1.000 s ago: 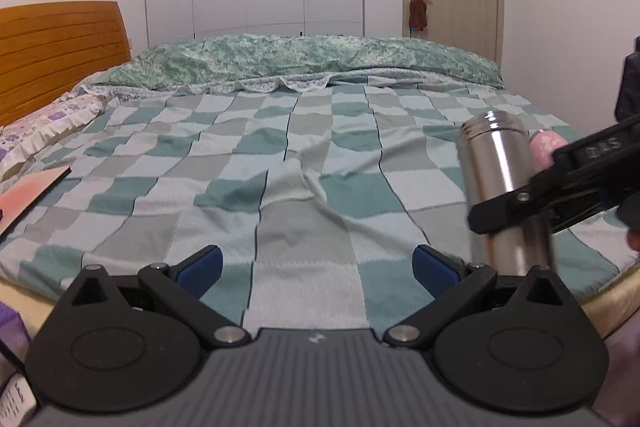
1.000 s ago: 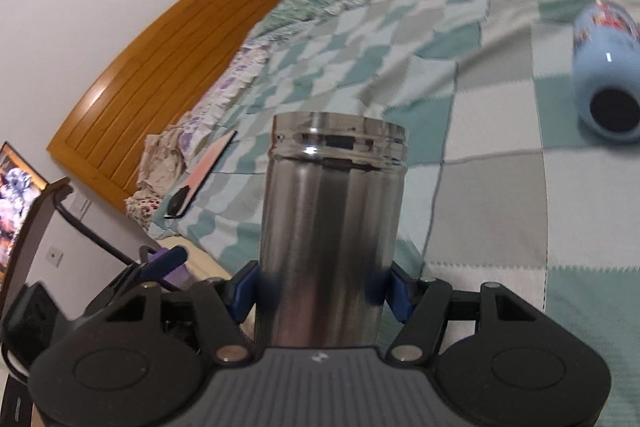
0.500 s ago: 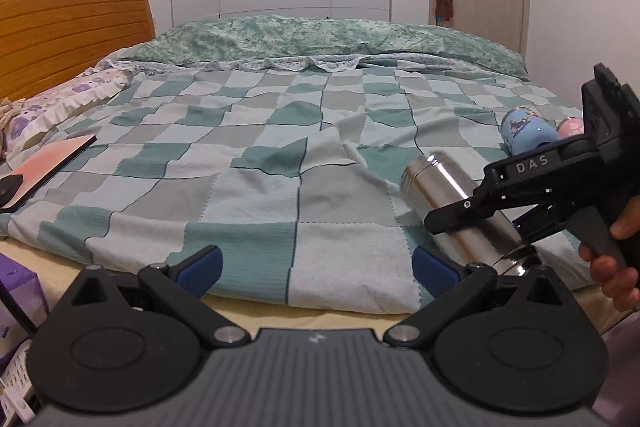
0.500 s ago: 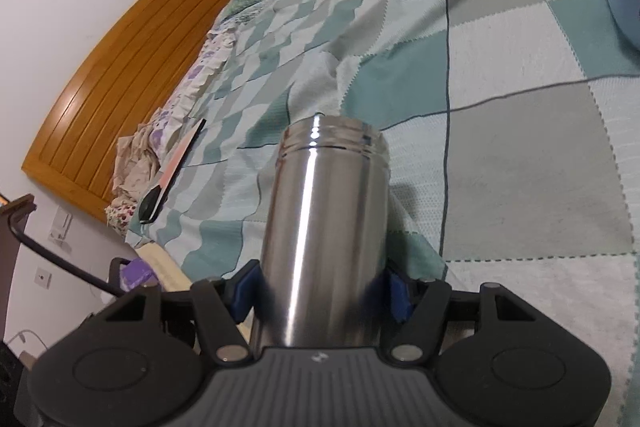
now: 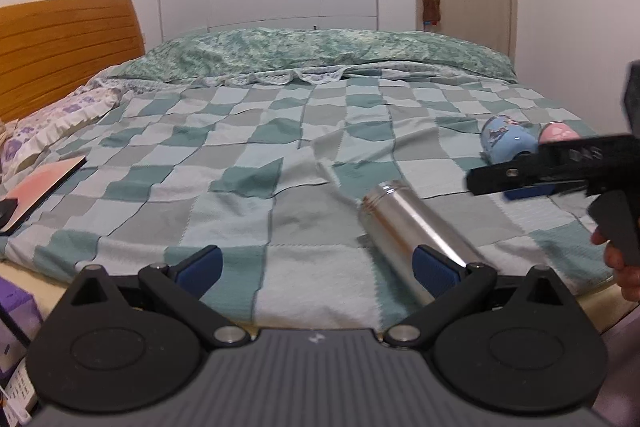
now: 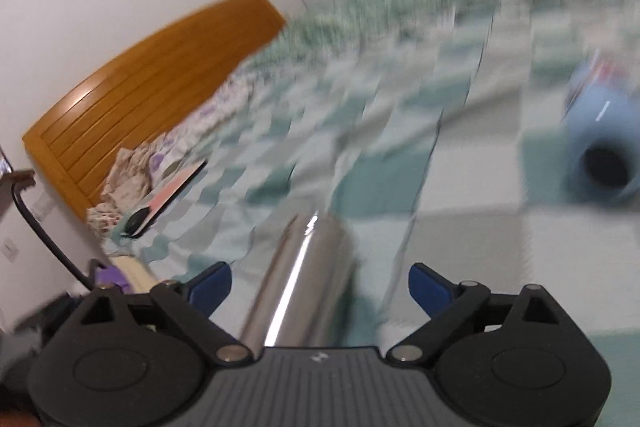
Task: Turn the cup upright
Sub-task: 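Lift the silver cup with the right gripper and carry it toward the left gripper, then close the left gripper on the silver cup while the right gripper releases it, then rotate the silver cup upright with the left gripper and lower it onto the bed, then open the left gripper and withdraw from the upright cup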
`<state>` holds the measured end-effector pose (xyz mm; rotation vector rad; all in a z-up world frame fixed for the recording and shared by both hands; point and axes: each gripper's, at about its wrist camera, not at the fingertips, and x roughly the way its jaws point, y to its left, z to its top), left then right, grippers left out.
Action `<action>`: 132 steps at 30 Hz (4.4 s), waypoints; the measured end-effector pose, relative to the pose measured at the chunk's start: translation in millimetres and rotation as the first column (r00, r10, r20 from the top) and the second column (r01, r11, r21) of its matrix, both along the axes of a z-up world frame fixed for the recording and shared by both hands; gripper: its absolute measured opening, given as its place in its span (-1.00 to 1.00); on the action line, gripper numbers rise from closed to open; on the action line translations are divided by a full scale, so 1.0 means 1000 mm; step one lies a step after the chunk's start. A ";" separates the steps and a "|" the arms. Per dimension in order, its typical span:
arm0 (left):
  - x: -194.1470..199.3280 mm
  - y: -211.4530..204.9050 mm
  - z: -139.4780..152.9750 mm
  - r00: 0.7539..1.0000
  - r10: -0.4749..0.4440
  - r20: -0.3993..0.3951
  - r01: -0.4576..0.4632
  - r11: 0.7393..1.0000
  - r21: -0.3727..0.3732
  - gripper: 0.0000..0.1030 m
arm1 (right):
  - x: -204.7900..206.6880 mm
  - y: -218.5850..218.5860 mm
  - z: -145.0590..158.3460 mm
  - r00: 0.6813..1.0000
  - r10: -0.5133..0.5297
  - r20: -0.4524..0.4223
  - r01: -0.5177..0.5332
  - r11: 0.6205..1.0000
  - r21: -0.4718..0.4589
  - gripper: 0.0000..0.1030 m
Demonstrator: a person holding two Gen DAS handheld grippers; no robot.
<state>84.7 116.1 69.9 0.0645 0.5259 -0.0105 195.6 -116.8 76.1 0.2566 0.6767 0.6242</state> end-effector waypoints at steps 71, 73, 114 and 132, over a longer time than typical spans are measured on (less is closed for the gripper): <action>0.096 -0.067 -0.010 0.967 0.117 0.227 -0.122 0.992 0.011 0.25 | -0.047 -0.099 -0.037 0.884 -0.229 0.408 0.304 0.944 -0.129 1.00; 0.096 -0.066 -0.013 0.961 0.123 0.250 -0.128 0.992 0.006 0.25 | -0.046 -0.099 -0.037 0.884 -0.229 0.407 0.305 0.943 -0.132 1.00; -0.046 -0.117 -0.041 0.936 0.005 0.352 0.011 0.999 -0.045 1.00 | -0.154 -0.124 -0.025 0.807 -0.293 0.513 0.434 0.883 -0.177 1.00; -0.066 -0.132 -0.069 0.910 0.037 0.414 -0.038 0.999 -0.005 1.00 | -0.182 -0.142 -0.030 0.742 -0.374 0.556 0.519 0.846 -0.124 1.00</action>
